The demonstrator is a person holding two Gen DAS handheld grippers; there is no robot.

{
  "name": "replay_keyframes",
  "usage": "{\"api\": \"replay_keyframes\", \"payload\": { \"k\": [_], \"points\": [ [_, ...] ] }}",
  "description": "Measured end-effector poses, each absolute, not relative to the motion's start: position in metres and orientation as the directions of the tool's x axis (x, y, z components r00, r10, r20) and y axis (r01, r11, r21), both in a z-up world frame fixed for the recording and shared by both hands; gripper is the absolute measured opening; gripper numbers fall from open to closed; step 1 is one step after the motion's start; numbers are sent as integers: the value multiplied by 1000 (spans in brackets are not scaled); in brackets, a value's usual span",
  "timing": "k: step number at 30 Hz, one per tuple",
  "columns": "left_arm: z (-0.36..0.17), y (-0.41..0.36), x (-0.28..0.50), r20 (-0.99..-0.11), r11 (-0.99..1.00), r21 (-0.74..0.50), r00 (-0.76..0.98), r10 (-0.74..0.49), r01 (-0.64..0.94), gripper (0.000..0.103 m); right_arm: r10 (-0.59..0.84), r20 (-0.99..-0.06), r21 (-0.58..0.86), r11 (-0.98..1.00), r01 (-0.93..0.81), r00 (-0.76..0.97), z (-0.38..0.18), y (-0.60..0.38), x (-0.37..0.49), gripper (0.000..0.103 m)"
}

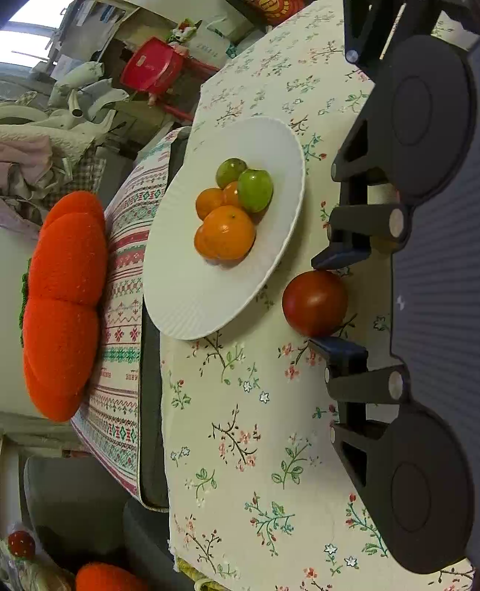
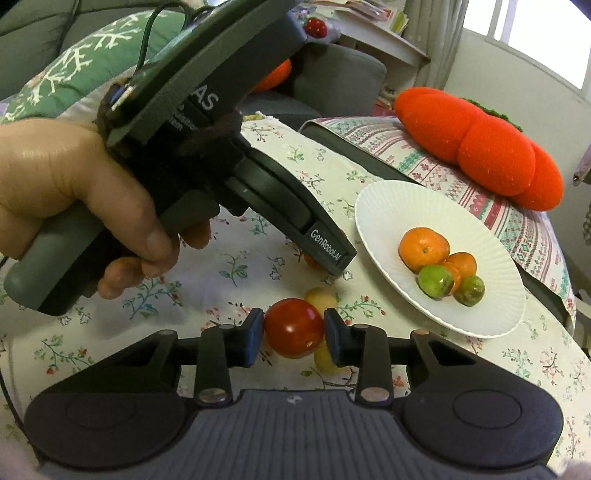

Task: Organize fruits
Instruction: 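Close the left tool on a red tomato while the right tool grasps another red tomato, then carry both red tomatoes over the white plate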

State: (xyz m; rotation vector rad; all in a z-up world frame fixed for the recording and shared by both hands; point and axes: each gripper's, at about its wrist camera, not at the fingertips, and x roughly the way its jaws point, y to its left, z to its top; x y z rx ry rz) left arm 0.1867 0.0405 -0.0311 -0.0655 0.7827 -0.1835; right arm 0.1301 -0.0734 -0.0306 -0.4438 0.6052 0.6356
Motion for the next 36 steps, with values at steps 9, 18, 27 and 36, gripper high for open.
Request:
{"api": "replay_keyframes", "payload": {
  "k": [9,18,27,36],
  "points": [
    [-25,40,185,-708,984,-133,684,-177,118,33,430,-628,-152,749,-645,648,-18,-84,136,32],
    [-13,41,179,-693,980,-160,694,-197,119,33,436,-611,-93,789,-608,660,-6,-101,143,32],
    [2,44,172,-663,972,-202,714,-225,120,32,414,-597,-64,829,-555,687,1,-117,153,32],
    [7,45,170,-650,968,-219,721,-240,124,33,412,-592,-46,841,-539,693,4,-123,156,32]
  ]
}}
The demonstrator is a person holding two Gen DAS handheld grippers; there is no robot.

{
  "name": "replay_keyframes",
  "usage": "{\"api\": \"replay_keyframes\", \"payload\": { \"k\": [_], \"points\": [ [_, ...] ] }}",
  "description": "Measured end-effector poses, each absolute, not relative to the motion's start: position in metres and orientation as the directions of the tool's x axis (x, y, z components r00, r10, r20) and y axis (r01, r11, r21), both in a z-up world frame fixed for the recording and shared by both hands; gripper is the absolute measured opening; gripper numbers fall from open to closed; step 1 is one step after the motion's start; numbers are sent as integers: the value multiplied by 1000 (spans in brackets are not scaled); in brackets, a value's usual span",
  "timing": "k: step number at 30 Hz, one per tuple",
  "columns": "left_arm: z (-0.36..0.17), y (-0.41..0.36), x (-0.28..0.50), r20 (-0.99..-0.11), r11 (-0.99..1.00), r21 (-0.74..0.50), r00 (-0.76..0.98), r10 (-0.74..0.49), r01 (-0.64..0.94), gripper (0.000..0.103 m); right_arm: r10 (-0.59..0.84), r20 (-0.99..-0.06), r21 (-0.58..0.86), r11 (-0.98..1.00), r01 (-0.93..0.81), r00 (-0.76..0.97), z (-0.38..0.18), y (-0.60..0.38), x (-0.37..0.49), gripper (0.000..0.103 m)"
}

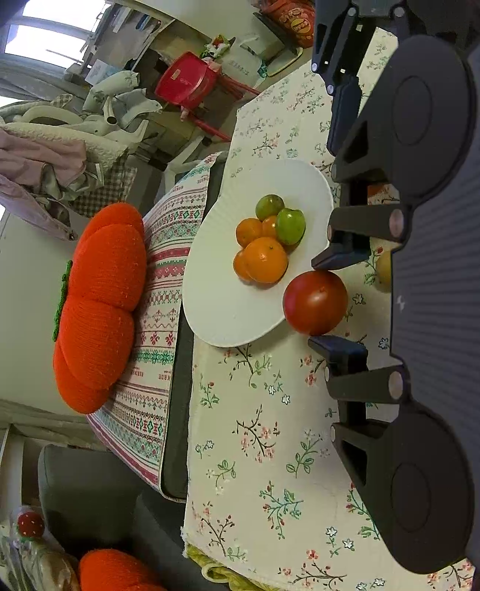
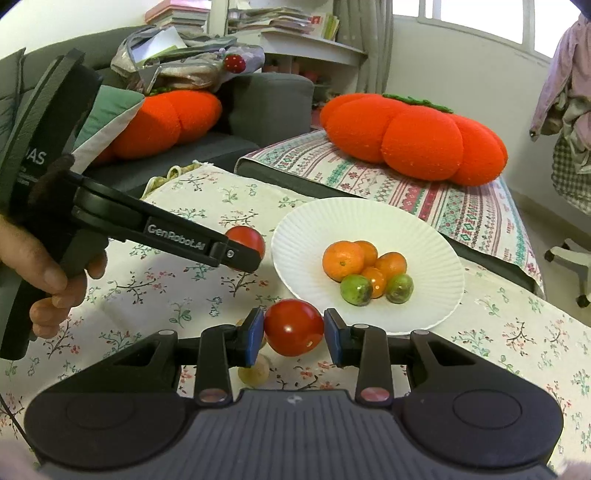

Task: Organize fruits
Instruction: 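Carry both red tomatoes over the white plate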

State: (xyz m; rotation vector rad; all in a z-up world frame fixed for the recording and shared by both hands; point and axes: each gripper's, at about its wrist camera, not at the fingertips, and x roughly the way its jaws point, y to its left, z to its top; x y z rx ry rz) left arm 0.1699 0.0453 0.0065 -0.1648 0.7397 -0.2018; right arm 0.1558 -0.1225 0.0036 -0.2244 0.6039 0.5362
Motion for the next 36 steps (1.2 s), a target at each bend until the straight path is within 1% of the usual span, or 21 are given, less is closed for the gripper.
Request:
{"api": "replay_keyframes", "payload": {
  "k": [11,16,24,33,36],
  "points": [
    [17,48,168,-620,957,-257,736,-270,134,33,392,-571,14,883,-469,721,11,-146,164,32],
    [20,55,171,-601,951,-282,749,-279,128,33,380,-557,69,907,-414,739,17,-164,171,32],
    [19,54,176,-581,936,-320,750,-316,147,33,350,-561,140,933,-331,750,15,-181,184,32],
    [14,49,189,-572,935,-306,751,-331,180,33,337,-561,167,941,-295,756,10,-188,198,32],
    [12,47,196,-571,935,-303,750,-335,187,33,319,-578,146,946,-290,751,3,-185,206,32]
  ]
}}
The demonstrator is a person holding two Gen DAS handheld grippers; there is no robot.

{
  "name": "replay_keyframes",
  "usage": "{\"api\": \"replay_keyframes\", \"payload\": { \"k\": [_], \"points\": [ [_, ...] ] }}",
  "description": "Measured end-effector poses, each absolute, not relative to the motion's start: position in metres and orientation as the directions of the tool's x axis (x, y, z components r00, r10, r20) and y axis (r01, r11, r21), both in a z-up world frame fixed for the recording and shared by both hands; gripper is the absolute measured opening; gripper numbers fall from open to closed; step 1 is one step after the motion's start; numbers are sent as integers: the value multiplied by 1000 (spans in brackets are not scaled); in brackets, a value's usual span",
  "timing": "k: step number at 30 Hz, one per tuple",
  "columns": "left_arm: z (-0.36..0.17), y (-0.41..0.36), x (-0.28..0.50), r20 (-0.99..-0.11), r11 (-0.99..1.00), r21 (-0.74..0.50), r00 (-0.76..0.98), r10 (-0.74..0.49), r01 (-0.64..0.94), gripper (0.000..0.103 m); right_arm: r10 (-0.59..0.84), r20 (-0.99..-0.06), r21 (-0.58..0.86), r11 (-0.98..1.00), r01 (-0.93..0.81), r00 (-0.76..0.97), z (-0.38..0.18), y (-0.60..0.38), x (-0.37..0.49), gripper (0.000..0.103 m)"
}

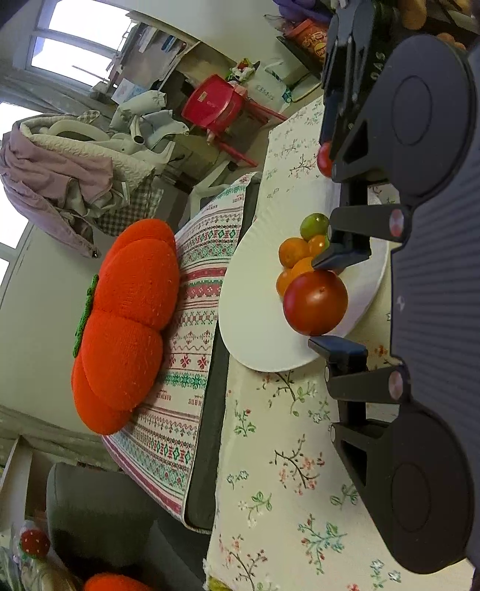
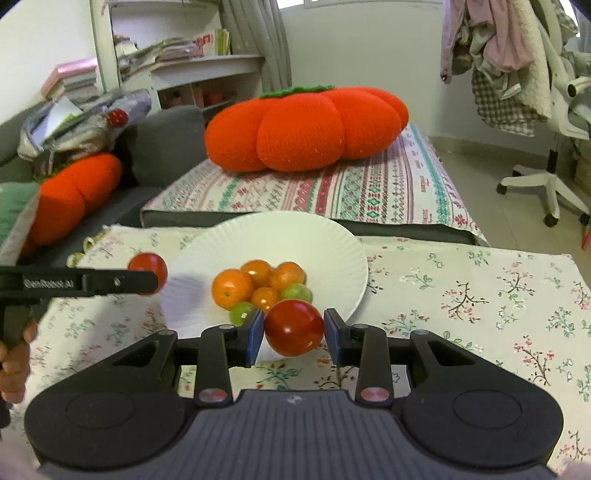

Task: Organize fruits
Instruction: 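Carry both red tomatoes over the white plate, then open both tools to release the red tomatoes onto the plate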

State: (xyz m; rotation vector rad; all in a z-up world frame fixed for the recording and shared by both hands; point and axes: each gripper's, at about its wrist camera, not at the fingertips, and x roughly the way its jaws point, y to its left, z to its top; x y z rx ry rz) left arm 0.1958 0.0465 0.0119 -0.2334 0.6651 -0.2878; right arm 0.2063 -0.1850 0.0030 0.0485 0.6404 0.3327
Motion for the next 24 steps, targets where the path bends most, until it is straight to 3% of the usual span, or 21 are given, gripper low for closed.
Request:
{"api": "replay_keyframes", "payload": {
  "k": [24],
  "points": [
    [-3,34,228,-580,951,-228,756,-305,208,33,291,-569,198,956,-216,769,-13,-192,253,33]
  ]
}}
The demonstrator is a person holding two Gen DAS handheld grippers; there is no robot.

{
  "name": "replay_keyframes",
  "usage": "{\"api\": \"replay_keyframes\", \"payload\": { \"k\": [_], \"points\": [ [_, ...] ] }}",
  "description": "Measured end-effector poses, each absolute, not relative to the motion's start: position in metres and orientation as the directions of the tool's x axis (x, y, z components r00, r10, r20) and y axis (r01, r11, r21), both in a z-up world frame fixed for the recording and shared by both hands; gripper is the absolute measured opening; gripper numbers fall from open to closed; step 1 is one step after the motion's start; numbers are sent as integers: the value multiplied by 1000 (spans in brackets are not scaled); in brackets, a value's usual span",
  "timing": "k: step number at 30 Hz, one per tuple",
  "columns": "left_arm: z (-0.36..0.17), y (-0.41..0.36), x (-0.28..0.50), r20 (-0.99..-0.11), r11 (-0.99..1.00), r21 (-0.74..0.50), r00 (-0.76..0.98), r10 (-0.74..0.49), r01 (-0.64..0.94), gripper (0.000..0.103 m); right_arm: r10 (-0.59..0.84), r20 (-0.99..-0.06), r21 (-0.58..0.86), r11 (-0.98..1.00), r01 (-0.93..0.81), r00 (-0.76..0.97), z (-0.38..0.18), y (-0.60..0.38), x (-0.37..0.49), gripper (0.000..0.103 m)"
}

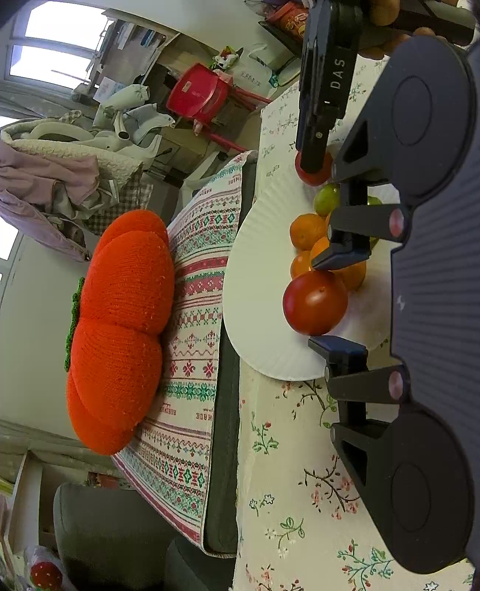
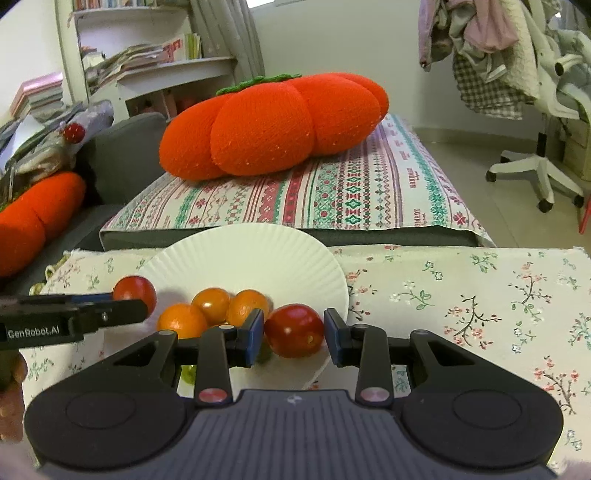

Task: Organize fruits
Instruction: 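Open both tools to release the red tomatoes onto the plate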

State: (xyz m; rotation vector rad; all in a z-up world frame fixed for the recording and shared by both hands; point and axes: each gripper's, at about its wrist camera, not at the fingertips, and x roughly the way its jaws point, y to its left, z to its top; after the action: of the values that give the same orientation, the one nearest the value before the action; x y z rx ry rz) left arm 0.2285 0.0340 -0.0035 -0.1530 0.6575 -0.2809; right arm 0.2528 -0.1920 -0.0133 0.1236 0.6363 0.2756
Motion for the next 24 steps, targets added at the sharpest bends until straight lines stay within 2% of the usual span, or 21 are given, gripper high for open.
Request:
{"api": "replay_keyframes", "payload": {
  "k": [4,8,13,16,18,24],
  "points": [
    [-4,39,228,-576,946,-252,754,-316,204,38,257,-552,194,965,-178,793,-10,-194,250,38],
    [3,42,225,-562,946,-247,764,-317,211,42,249,-515,243,960,-139,820,3,-205,244,39],
    [14,51,219,-548,942,-284,776,-313,180,49,256,-518,259,956,-136,816,15,-208,238,40],
    [20,51,211,-548,950,-263,784,-292,170,56,280,-515,269,950,-157,810,22,-205,233,44],
    [23,50,205,-554,956,-241,786,-276,165,65,280,-508,254,952,-169,814,25,-202,228,47],
    [30,52,192,-553,965,-221,797,-244,143,74,290,-507,256,950,-179,812,30,-200,213,51]
  ]
}}
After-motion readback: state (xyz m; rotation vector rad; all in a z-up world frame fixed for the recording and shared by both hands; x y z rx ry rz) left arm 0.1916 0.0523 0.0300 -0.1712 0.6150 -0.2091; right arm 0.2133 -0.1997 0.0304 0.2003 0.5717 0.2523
